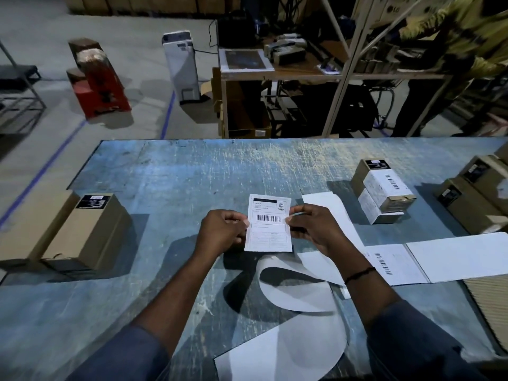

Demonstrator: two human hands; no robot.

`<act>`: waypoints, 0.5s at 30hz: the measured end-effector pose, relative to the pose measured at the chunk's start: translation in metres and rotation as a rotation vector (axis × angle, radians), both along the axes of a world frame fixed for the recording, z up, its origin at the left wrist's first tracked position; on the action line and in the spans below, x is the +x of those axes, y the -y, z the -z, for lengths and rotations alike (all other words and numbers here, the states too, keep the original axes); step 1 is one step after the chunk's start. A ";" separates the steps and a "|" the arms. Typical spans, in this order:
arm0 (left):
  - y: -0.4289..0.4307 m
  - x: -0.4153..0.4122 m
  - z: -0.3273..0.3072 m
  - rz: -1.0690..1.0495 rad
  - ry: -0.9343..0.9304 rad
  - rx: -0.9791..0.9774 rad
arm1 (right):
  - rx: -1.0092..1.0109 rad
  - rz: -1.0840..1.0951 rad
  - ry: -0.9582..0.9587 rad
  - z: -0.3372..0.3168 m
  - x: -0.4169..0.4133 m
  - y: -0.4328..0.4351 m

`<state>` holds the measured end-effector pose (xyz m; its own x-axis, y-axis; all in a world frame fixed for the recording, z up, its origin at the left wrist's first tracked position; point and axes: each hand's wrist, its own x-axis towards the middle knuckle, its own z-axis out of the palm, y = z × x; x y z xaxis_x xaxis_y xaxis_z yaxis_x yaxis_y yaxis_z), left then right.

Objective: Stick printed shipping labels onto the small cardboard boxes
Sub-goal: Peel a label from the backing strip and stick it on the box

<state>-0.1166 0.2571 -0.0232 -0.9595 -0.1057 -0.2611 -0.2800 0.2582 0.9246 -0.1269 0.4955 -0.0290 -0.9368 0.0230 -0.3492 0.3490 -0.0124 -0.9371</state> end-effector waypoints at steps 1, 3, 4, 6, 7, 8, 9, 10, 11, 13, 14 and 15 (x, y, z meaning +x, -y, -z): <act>0.001 -0.001 0.000 -0.012 -0.026 -0.043 | 0.011 0.006 0.006 0.001 -0.001 0.000; 0.003 -0.003 -0.001 -0.045 -0.053 -0.094 | 0.030 0.018 0.016 0.004 -0.004 -0.001; 0.003 -0.004 -0.002 -0.061 -0.051 -0.111 | 0.040 0.015 0.022 0.004 -0.005 -0.001; 0.005 -0.006 -0.001 -0.084 -0.041 -0.155 | 0.057 0.001 0.036 0.003 -0.007 -0.001; 0.006 -0.007 0.000 -0.089 -0.041 -0.178 | 0.064 -0.003 0.043 0.003 -0.007 -0.001; 0.007 -0.008 0.000 -0.092 -0.044 -0.192 | 0.073 -0.004 0.049 0.002 -0.008 -0.001; 0.007 -0.008 0.001 -0.094 -0.044 -0.196 | 0.084 -0.002 0.056 0.001 -0.008 -0.001; 0.007 -0.009 0.001 -0.093 -0.042 -0.191 | 0.097 0.003 0.062 0.000 -0.009 0.000; 0.008 -0.009 0.002 -0.092 -0.037 -0.182 | 0.108 0.010 0.066 -0.001 -0.009 0.001; 0.008 -0.010 0.002 -0.090 -0.030 -0.177 | 0.123 0.026 0.070 -0.002 -0.010 0.003; 0.009 -0.010 0.003 -0.087 -0.027 -0.176 | 0.124 0.032 0.072 -0.003 -0.010 0.004; 0.009 -0.011 0.003 -0.086 -0.024 -0.171 | 0.123 0.034 0.073 -0.003 -0.010 0.005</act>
